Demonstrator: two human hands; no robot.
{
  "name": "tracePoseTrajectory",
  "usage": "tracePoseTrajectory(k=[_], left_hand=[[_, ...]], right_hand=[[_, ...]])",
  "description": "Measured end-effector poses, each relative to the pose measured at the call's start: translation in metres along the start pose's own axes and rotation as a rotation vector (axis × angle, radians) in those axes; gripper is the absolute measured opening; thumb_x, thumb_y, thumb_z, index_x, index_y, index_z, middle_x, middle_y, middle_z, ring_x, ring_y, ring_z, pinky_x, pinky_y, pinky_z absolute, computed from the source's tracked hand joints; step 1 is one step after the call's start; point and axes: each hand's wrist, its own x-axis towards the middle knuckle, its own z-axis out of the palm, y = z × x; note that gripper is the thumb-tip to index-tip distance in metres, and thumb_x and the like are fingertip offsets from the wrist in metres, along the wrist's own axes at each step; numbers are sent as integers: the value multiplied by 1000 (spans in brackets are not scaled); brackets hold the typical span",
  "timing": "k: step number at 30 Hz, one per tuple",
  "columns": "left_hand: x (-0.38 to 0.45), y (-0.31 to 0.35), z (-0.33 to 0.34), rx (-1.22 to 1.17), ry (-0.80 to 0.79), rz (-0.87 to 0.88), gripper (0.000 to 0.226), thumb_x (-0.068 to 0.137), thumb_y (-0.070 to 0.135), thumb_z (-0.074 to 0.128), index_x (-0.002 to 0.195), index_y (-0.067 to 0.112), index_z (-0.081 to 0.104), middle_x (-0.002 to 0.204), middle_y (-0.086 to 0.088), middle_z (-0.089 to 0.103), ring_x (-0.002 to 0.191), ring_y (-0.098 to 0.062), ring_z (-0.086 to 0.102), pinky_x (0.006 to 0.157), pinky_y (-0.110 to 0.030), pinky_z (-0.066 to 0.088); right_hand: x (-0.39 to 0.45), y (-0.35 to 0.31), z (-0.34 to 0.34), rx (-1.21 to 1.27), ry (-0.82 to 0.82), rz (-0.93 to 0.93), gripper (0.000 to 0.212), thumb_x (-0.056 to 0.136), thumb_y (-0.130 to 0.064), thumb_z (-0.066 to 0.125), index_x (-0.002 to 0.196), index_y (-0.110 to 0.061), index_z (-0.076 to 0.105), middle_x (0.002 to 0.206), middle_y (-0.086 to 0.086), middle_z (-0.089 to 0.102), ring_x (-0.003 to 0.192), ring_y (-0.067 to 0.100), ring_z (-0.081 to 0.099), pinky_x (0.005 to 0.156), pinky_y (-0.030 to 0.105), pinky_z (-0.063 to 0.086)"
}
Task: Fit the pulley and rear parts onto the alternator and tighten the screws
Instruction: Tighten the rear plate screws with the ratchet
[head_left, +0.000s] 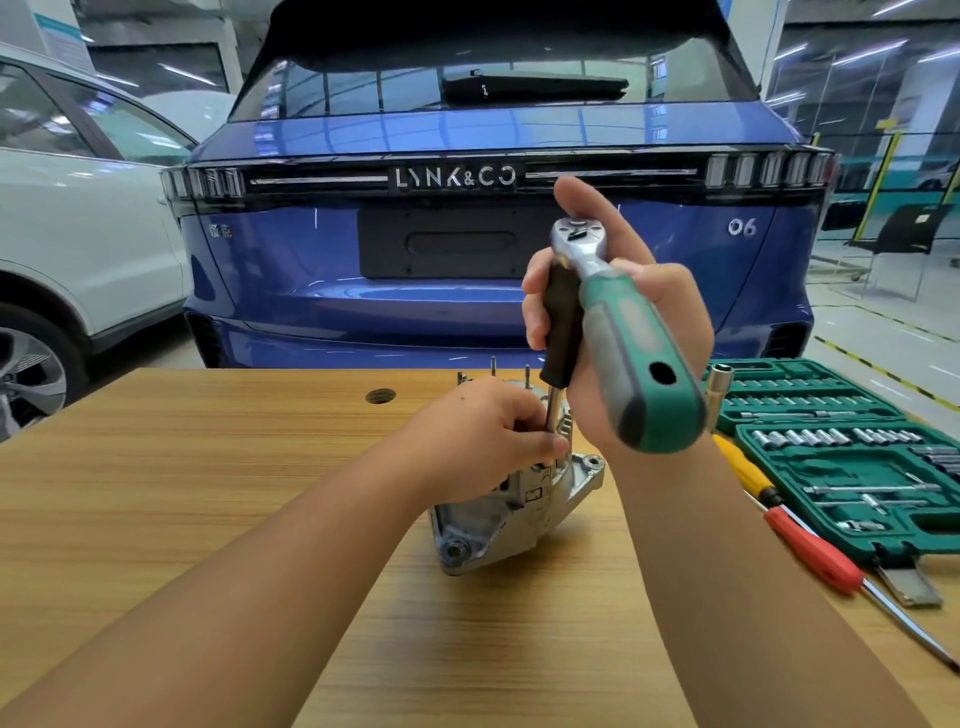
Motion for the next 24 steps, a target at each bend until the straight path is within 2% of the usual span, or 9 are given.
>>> tracePoseTrajectory(k=[3,5,6,8,11,15,18,20,24], left_hand=[[4,-3,2,-18,21,5,21,94,42,64,78,30,61,87,-3,66,83,-21,66,74,-48,57],[8,-7,3,25,42,-11,23,93,47,64,77,31,61,74,6,62,61,-4,57,55,-31,48],[9,-8,4,59,35,-15,23,93,49,63,77,33,61,70,8,60,55,0,52,50,-23,41],[11,-9,5,82,15,-3,20,94,49,62,79,36,62,71,9,60,51,3,49,49,-19,36],[12,-11,4,78,11,4,20,94,49,61,78,37,61,70,8,60,51,5,49,44,-15,35],[14,-12,4,25,21,15,22,95,44,62,78,31,65,65,6,58,47,-1,45,42,-15,32],[14,-14,5,22,31,20,22,94,44,63,76,31,66,64,7,59,48,-1,45,49,-22,35],[14,-15,6,31,44,22,23,94,46,63,76,32,66,64,14,60,49,1,47,50,-23,35],[16,-17,8,22,65,33,22,92,45,64,70,42,64,65,21,61,53,5,51,52,-19,35]], right_hand=[[-1,-1,3,-40,60,14,38,88,-30,47,121,-15,59,88,14,51,65,21,48,56,25,45],[-3,2,6,-150,143,-51,24,89,-30,59,109,-17,63,77,4,57,60,17,47,55,26,41],[-3,3,7,-221,197,-89,13,89,-29,64,97,-18,66,69,1,56,56,16,45,54,27,39],[-2,3,5,-315,314,-131,15,89,-25,71,78,-17,64,59,-2,49,50,14,40,48,24,37],[1,5,3,-304,337,-103,14,89,-23,69,96,-13,61,62,-5,52,51,11,44,50,22,40],[0,12,3,-314,163,-202,34,95,-4,60,121,-25,56,78,4,52,58,14,46,58,26,45],[0,14,5,-299,125,-257,40,89,-9,66,122,-31,61,76,-5,55,60,15,45,55,28,44],[1,15,3,-260,116,-245,41,86,-11,63,119,-35,64,72,-12,56,63,12,46,59,31,44],[-2,13,-3,-71,54,-110,37,91,-24,44,120,-25,67,79,1,62,69,13,54,65,31,43]])
